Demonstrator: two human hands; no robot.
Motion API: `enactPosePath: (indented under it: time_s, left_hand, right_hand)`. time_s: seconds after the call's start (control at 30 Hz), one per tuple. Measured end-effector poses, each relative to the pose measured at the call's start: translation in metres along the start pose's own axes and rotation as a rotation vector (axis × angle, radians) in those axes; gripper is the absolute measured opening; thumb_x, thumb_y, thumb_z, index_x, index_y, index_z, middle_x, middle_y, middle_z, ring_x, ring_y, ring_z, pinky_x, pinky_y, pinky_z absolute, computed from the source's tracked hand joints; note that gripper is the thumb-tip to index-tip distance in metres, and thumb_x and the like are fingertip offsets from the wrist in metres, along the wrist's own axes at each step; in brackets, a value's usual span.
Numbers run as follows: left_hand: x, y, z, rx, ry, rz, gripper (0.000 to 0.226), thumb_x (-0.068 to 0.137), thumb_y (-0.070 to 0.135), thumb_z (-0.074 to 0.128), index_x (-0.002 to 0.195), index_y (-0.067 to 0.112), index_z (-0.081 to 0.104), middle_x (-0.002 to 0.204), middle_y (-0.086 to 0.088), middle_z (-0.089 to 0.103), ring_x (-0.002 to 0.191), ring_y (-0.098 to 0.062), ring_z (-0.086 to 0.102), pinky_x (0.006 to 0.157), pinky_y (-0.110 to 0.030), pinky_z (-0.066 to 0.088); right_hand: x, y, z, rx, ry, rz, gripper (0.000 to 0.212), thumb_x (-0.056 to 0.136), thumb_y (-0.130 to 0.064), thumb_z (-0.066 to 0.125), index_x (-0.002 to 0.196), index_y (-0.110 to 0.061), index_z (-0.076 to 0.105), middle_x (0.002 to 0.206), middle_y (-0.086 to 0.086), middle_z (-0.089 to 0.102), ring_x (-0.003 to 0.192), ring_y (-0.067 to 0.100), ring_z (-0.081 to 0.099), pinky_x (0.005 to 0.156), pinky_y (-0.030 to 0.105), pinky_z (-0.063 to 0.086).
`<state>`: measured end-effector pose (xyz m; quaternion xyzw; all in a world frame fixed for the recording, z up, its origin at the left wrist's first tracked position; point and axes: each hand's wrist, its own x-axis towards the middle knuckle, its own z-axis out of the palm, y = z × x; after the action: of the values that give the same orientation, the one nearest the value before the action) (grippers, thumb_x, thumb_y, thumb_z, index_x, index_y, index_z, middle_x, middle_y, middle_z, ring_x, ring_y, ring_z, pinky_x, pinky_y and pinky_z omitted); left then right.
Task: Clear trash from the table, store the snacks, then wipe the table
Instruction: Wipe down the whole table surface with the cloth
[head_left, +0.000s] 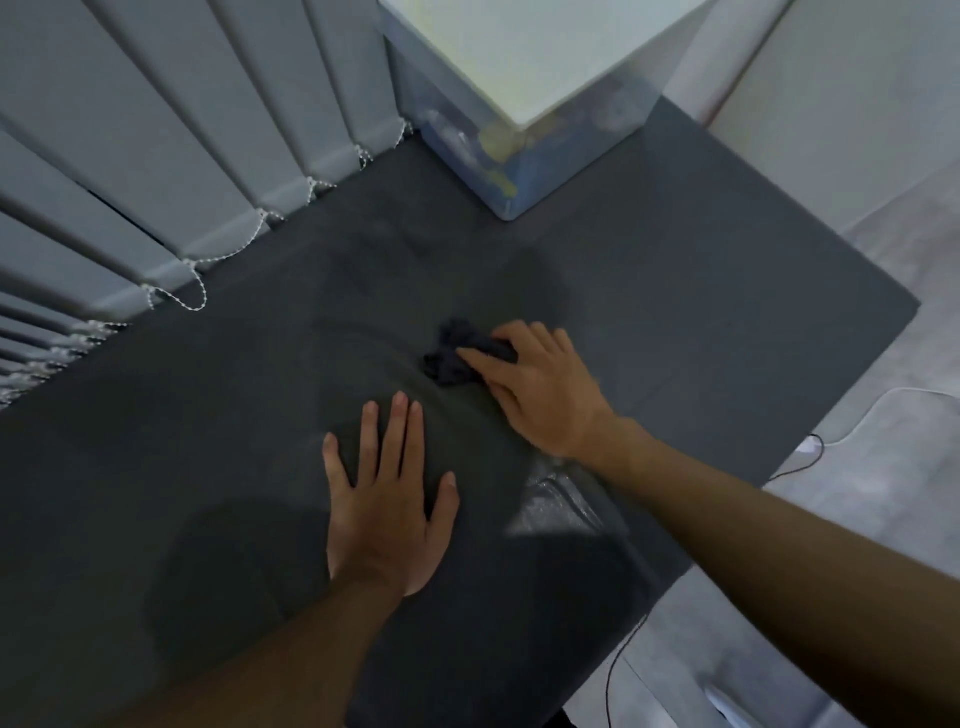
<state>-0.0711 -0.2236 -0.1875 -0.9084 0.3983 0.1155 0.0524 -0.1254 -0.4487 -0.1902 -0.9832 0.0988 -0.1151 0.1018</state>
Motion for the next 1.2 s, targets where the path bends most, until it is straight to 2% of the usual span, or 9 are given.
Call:
enactPosePath:
  time_s: [0.2, 0.27, 0.43, 0.63, 0.83, 0.9, 1.03, 1.1, 1.2]
  left_hand:
    - [0.001, -0.001, 0.004, -0.009, 0.029, -0.006, 0.077, 0.098, 0.055, 0.016, 0.161, 0.013, 0.004, 0.169, -0.002, -0.001, 0.156, -0.026, -0.002, 0.122, -0.062, 0.006]
    - [0.001, 0.0, 0.005, -0.012, 0.044, -0.005, 0.076, 0.098, 0.055, 0.017, 0.161, 0.013, 0.006, 0.169, -0.002, 0.001, 0.156, -0.027, 0.001, 0.121, -0.063, 0.007]
    - [-0.002, 0.001, 0.005, -0.011, 0.059, 0.051, 0.066, 0.1, 0.05, 0.013, 0.161, 0.025, 0.004, 0.17, 0.004, 0.002, 0.155, -0.034, 0.003, 0.118, -0.068, 0.008]
    - [-0.006, 0.005, -0.002, -0.023, 0.085, 0.17, 0.06, 0.102, 0.039, 0.02, 0.158, 0.02, 0.028, 0.165, 0.001, 0.025, 0.153, -0.034, 0.019, 0.117, -0.067, 0.018]
    - [0.017, 0.03, -0.017, -0.158, 0.146, 0.162, 0.049, 0.099, 0.035, 0.036, 0.136, 0.009, 0.053, 0.146, -0.011, 0.049, 0.147, -0.029, 0.032, 0.118, -0.064, 0.022]
    - [0.027, 0.044, -0.02, -0.21, 0.154, 0.178, 0.05, 0.1, 0.036, 0.037, 0.142, 0.012, 0.048, 0.151, -0.008, 0.044, 0.15, -0.029, 0.026, 0.119, -0.064, 0.017]
    - [0.05, 0.073, -0.027, -0.239, 0.113, 0.207, 0.058, 0.103, 0.041, 0.035, 0.157, 0.022, 0.028, 0.165, 0.001, 0.022, 0.155, -0.027, 0.008, 0.122, -0.062, 0.004]
    - [0.06, 0.086, -0.027, -0.243, 0.086, 0.183, 0.061, 0.104, 0.045, 0.029, 0.16, 0.027, 0.017, 0.168, 0.004, 0.011, 0.156, -0.026, -0.001, 0.121, -0.063, -0.001]
    - [0.067, 0.098, -0.021, -0.178, 0.071, 0.124, 0.063, 0.103, 0.052, 0.017, 0.161, 0.031, 0.004, 0.17, 0.006, 0.001, 0.156, -0.026, -0.009, 0.118, -0.068, -0.003]
  right_hand:
    - [-0.019, 0.007, -0.004, -0.078, 0.191, 0.691, 0.036, 0.095, -0.023, 0.051, 0.128, -0.029, 0.061, 0.112, 0.011, 0.053, 0.092, 0.033, 0.046, 0.073, 0.039, 0.033]
    - [-0.035, -0.023, 0.0, -0.061, 0.18, 0.636, 0.038, 0.092, -0.023, 0.051, 0.128, -0.028, 0.062, 0.115, 0.01, 0.054, 0.092, 0.032, 0.047, 0.074, 0.04, 0.034]
    - [-0.085, -0.028, -0.017, -0.059, 0.024, 0.125, 0.038, 0.096, -0.026, 0.05, 0.133, -0.025, 0.06, 0.114, 0.011, 0.057, 0.088, 0.03, 0.049, 0.074, 0.039, 0.033]
    - [-0.101, -0.018, -0.023, -0.099, 0.192, 0.827, 0.038, 0.095, -0.026, 0.051, 0.133, -0.03, 0.057, 0.117, 0.009, 0.052, 0.098, 0.03, 0.046, 0.078, 0.04, 0.033]
    - [-0.145, -0.043, -0.027, -0.088, 0.024, 0.259, 0.039, 0.097, -0.029, 0.051, 0.135, -0.029, 0.057, 0.121, 0.009, 0.056, 0.091, 0.028, 0.05, 0.075, 0.04, 0.035]
    - [-0.153, -0.019, -0.035, -0.163, 0.002, 0.292, 0.041, 0.097, -0.032, 0.049, 0.138, -0.032, 0.054, 0.122, 0.008, 0.054, 0.095, 0.028, 0.051, 0.078, 0.04, 0.036]
    - [-0.159, 0.001, -0.038, -0.07, 0.199, 0.91, 0.04, 0.1, -0.036, 0.04, 0.137, -0.03, 0.054, 0.122, 0.006, 0.048, 0.107, 0.026, 0.045, 0.086, 0.039, 0.034]
    - [-0.163, -0.016, -0.034, -0.074, 0.173, 0.841, 0.043, 0.099, -0.038, 0.038, 0.138, -0.029, 0.054, 0.123, 0.006, 0.049, 0.106, 0.024, 0.045, 0.085, 0.038, 0.035]
    - [-0.182, -0.024, -0.039, -0.087, 0.042, 0.472, 0.042, 0.099, -0.034, 0.046, 0.14, -0.031, 0.052, 0.126, 0.007, 0.052, 0.102, 0.025, 0.048, 0.081, 0.04, 0.036]
